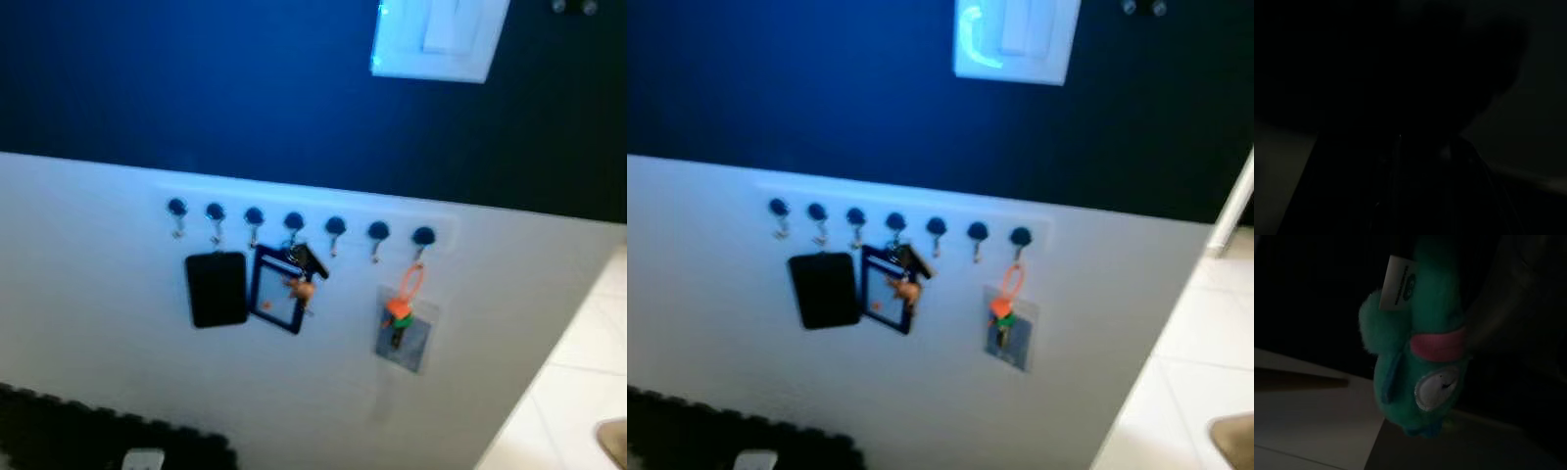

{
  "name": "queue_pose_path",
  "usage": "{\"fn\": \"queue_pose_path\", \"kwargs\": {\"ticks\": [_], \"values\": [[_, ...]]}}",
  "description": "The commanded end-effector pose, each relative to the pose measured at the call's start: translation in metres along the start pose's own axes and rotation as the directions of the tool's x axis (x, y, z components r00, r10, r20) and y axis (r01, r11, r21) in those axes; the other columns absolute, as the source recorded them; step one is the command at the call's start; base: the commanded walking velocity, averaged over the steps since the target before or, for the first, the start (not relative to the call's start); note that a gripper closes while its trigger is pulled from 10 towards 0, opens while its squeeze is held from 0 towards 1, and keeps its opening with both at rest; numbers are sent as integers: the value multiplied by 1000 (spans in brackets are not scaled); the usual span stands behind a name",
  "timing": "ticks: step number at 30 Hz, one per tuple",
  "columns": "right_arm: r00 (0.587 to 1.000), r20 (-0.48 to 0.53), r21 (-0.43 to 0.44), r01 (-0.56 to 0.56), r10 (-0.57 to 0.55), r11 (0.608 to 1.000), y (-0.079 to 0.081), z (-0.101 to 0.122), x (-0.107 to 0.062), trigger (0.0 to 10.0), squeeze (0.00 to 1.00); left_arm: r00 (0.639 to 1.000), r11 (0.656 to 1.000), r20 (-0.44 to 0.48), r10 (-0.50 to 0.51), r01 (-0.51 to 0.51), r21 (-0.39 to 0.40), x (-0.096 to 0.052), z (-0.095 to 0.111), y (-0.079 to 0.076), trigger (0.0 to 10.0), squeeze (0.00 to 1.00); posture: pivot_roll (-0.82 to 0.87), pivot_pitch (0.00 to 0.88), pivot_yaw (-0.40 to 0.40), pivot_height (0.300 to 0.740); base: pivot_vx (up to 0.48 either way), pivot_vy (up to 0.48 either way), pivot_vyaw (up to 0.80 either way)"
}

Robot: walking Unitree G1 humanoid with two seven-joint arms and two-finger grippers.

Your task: Hang keys on a hook

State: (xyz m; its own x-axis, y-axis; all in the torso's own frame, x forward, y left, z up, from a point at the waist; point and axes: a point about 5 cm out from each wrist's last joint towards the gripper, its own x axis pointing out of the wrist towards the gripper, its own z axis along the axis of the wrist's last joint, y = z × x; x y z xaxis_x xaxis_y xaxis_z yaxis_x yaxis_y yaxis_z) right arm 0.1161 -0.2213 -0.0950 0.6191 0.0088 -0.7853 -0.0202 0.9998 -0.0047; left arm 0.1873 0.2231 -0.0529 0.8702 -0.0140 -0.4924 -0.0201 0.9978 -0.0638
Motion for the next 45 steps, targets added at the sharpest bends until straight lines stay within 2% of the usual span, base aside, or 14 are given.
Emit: {"fn": "queue_pose_path", "kwargs": {"ticks": [1,3,27,31,34,39,45], "values": [[1000,-10,32,17,-17,999,-1,-3,-1,10000,0,1000,1000,-1,-5,5,17,4,4,-1,10000,0,50,71,-45,740,0,0,0],[1000,-10,30,16,-16,999,-1,-3,-1,10000,0,1000,999,-16,-1,1,37,4,4,-1,10000,0,50,71,-45,740,0,0,0],[1000,-11,34,23,-22,999,-4,-4,-2,10000,0,999,998,-20,-24,26,57,6,5,-5,10000,0,47,56,-38,740,0,0,0],[1000,-10,35,21,-21,999,-3,-4,-2,10000,0,999,996,-23,-40,42,82,6,5,-6,10000,0,47,58,-37,740,0,-358,0],[1000,-9,38,22,-21,999,-3,-4,-2,10000,0,999,996,-23,-34,35,84,6,5,-5,10000,0,46,62,-35,740,0,-437,0],[1000,-11,41,23,-22,999,-3,-5,-2,10000,0,999,998,-27,-17,19,53,7,4,-3,10000,0,46,65,-34,740,0,0,0],[1000,-12,43,24,-23,999,-2,-5,-2,10000,0,999,998,-26,-23,24,52,7,5,-3,10000,0,44,66,-32,740,0,0,0]]}}
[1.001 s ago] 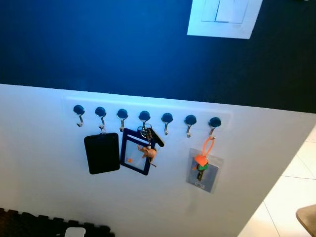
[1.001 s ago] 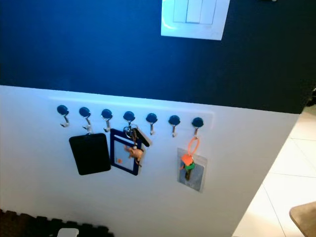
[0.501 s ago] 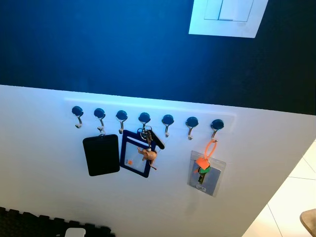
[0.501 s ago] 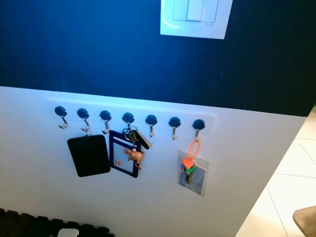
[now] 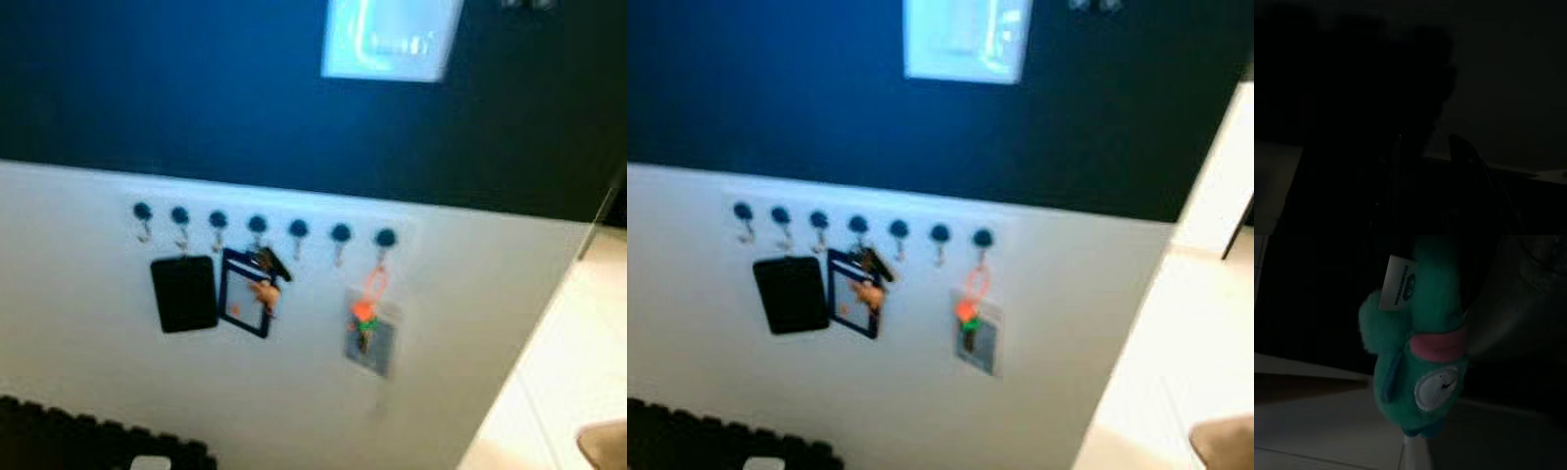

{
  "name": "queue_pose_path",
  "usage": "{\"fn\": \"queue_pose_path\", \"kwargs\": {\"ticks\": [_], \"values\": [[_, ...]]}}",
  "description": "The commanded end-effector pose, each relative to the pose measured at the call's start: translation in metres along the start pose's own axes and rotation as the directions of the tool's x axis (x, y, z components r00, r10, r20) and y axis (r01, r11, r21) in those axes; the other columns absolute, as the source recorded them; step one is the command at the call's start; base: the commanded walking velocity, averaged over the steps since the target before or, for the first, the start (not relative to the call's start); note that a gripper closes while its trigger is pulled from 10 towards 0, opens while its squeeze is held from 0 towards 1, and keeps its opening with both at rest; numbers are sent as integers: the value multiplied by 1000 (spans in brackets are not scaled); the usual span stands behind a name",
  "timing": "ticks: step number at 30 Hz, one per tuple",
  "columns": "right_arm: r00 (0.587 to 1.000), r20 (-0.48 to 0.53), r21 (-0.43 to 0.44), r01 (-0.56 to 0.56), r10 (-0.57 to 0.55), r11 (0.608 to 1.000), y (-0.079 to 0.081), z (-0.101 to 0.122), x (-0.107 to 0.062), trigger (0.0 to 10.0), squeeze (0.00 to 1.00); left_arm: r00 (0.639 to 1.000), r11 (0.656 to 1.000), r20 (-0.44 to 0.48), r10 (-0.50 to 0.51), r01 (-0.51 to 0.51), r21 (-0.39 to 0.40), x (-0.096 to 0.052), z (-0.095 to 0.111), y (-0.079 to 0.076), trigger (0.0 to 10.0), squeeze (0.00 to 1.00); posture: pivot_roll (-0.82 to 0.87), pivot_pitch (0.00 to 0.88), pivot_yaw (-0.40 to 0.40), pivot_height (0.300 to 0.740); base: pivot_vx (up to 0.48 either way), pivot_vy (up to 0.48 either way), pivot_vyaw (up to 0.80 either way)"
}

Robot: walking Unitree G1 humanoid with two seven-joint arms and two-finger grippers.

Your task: Hang keys on a hook

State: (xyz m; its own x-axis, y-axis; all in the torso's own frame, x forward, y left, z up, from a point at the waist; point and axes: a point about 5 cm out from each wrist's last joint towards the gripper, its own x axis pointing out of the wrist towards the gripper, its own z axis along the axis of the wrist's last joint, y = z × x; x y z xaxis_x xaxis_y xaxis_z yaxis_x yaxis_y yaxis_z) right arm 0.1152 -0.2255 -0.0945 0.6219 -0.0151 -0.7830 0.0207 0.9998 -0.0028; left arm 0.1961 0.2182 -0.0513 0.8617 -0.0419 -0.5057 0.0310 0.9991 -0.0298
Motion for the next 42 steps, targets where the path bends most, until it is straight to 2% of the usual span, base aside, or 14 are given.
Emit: {"fn": "queue_pose_path", "kwargs": {"ticks": [1,36,42], "values": [[1000,-16,10,0,0,1000,2,-5,-1,10000,0,1000,1000,-8,1,-1,-2,0,-1,2,10000,0,44,66,-32,740,0,0,0],[1000,-17,8,3,-2,1000,0,-3,-1,10000,0,1000,1000,-6,-23,23,-4,0,0,0,10000,0,45,68,-34,740,0,0,0],[1000,-16,8,2,-2,1000,0,-3,-1,10000,0,1000,1000,-6,-24,24,-4,0,0,0,10000,0,44,67,-34,740,-272,0,0]]}}
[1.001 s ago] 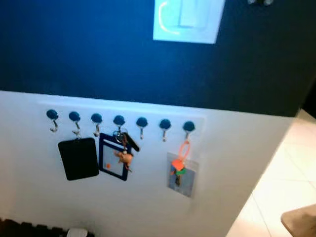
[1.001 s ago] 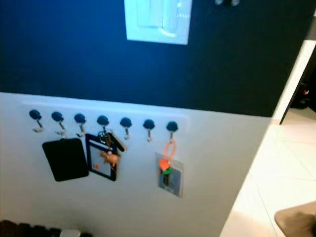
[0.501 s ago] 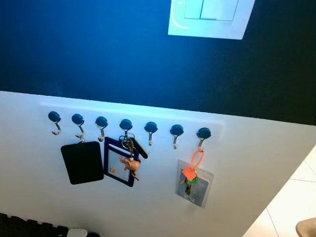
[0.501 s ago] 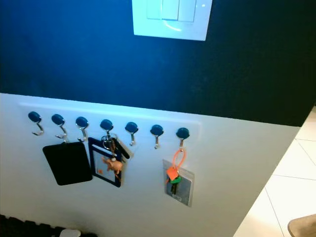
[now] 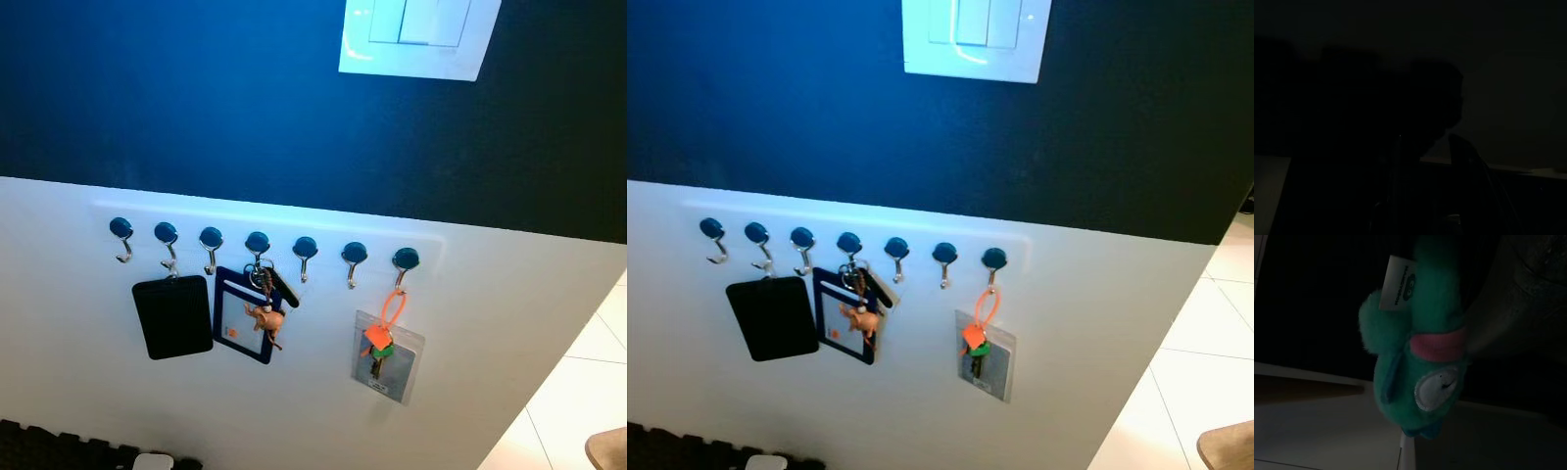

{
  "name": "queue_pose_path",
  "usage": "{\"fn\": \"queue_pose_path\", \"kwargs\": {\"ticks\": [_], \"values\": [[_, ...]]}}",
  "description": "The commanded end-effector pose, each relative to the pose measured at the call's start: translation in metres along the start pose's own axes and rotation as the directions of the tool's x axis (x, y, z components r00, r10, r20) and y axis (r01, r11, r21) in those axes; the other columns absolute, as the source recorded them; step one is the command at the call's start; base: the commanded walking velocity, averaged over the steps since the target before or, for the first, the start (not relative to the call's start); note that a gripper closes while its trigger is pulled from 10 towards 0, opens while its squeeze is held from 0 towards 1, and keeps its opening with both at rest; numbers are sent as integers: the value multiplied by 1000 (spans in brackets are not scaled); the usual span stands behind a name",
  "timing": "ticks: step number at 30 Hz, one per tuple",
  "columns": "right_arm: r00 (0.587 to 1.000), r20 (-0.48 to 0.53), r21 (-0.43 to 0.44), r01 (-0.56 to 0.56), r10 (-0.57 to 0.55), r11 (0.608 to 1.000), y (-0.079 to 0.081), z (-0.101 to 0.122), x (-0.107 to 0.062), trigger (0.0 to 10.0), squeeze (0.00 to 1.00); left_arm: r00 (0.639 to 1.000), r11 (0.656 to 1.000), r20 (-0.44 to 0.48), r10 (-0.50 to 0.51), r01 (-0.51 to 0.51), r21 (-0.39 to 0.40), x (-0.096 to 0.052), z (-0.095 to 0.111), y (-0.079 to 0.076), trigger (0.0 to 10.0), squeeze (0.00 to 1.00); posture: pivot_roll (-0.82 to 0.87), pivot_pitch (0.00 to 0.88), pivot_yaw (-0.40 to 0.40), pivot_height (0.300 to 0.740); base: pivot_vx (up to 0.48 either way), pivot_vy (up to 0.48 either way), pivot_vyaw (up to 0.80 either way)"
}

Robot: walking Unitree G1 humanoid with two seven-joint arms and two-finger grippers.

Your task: Hang keys on a hook

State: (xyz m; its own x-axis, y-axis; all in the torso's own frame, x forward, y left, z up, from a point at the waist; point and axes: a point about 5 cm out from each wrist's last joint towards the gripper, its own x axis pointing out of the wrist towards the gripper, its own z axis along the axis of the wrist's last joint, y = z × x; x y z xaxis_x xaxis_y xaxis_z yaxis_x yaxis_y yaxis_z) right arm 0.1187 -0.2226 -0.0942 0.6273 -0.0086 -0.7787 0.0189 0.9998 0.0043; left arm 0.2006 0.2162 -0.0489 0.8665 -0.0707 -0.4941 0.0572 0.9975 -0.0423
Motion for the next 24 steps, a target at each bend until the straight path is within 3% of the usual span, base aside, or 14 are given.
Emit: {"fn": "queue_pose_path", "kwargs": {"ticks": [1,24], "values": [[1000,-23,5,9,-9,1000,-3,-6,-2,10000,0,1000,1000,-18,5,-5,-7,-3,-4,2,10000,0,44,67,-34,740,-277,0,0],[1000,-17,9,6,-6,1000,-1,-5,-2,10000,0,1000,1000,-13,0,0,-3,-1,-2,0,10000,0,46,67,-34,740,-277,0,0]]}}
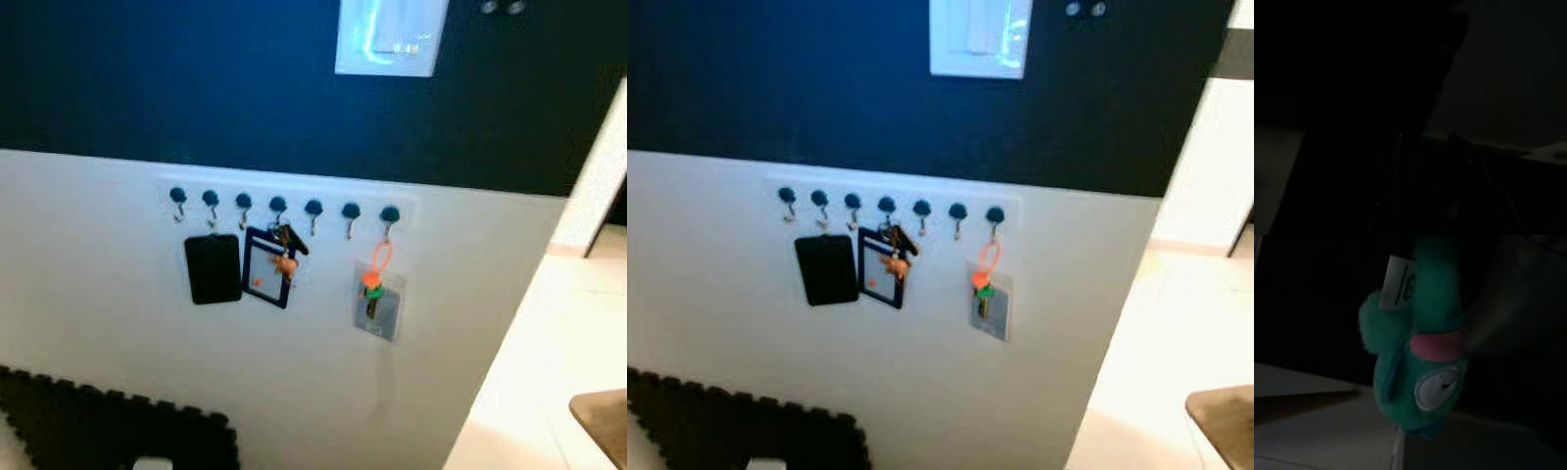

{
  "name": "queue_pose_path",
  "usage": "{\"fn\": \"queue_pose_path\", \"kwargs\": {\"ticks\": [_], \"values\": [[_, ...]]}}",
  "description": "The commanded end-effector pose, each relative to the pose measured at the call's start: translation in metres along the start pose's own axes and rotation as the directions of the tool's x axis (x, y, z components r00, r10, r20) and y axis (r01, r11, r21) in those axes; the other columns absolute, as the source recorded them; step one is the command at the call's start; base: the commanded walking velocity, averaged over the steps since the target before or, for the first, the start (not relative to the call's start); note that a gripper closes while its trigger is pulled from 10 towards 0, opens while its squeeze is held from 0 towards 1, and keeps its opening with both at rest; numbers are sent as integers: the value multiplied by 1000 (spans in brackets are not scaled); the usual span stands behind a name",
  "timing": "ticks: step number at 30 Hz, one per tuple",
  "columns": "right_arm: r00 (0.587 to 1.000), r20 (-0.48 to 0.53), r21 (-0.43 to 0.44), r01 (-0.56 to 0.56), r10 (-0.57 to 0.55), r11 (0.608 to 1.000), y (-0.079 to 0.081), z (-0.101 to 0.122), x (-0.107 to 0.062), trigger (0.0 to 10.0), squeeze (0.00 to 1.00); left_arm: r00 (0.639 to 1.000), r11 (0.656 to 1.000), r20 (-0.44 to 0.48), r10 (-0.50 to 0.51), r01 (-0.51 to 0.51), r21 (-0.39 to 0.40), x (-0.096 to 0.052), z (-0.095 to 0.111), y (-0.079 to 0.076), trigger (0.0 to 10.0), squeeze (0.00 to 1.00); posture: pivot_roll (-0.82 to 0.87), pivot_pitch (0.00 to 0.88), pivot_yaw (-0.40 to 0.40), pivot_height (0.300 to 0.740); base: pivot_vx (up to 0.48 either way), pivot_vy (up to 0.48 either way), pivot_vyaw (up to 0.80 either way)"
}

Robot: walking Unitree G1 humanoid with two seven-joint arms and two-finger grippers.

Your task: Hang keys on a hook

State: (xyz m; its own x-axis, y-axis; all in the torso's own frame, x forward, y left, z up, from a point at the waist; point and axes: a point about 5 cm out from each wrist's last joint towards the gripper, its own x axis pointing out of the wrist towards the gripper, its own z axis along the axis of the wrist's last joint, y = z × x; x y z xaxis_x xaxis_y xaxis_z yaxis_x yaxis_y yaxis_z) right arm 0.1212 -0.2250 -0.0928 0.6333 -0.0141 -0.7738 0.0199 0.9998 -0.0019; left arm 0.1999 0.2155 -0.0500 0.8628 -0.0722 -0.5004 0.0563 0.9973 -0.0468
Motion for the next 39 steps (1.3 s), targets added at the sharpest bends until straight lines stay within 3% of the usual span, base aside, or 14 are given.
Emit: {"fn": "queue_pose_path", "kwargs": {"ticks": [1,18,39], "values": [[1000,-25,12,1,0,1000,1,-8,-3,10000,0,1000,1000,-5,1,-1,1,-1,-1,1,10000,0,46,67,-34,740,-262,0,0],[1000,-21,8,0,1,1000,3,-8,-2,10000,0,1000,998,3,-24,24,50,13,15,-6,10000,0,43,62,-32,740,0,0,0],[1000,-20,6,-1,1,1000,2,-4,-1,10000,0,999,997,-3,-43,43,61,14,14,-11,10000,0,44,59,-35,740,0,47,0]]}}
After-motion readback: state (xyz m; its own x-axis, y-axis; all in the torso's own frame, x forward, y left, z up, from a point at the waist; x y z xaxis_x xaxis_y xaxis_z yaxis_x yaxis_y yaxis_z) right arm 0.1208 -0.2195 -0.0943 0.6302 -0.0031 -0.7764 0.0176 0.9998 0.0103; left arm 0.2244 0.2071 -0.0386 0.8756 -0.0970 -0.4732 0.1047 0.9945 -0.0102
